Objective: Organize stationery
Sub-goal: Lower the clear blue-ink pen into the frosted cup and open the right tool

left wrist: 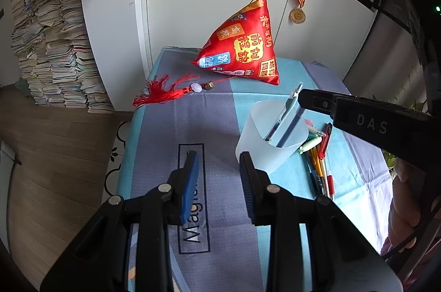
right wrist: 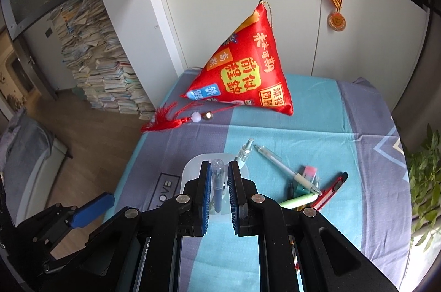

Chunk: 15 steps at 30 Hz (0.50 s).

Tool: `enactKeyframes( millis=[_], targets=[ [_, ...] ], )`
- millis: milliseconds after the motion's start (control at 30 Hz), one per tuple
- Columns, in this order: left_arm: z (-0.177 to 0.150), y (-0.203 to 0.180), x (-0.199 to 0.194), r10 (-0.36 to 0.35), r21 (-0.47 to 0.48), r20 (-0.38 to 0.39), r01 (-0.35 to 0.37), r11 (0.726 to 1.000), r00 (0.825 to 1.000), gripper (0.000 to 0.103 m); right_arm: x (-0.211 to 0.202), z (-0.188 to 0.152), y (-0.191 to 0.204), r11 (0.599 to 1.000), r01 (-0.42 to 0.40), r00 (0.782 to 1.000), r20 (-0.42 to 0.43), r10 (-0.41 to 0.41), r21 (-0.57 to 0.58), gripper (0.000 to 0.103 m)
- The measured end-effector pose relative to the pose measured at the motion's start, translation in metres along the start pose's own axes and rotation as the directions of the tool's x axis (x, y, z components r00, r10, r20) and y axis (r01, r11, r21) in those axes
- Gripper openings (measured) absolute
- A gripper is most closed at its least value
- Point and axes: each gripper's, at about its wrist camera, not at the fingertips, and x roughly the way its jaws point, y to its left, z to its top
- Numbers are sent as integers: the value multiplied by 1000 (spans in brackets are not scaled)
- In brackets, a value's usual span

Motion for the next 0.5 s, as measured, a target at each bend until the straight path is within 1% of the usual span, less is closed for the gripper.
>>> enactKeyframes(
  millis=[167,433,500],
  targets=[
    [-2,-3,2,-7,12,-9,7,1000,1000,28,6,0,0,1000,1,1000,-23,-1,4,13],
    [-5,-8,5,-12,21,-19,12,1000,1000,31,3,-4,-9,998,-32,998,-45,34,45,14],
    [-6,-9,4,-15,24,-18,16,1000,1000,31,-1,-3,-11,998,-30,999,-36,32,50,17]
  ],
)
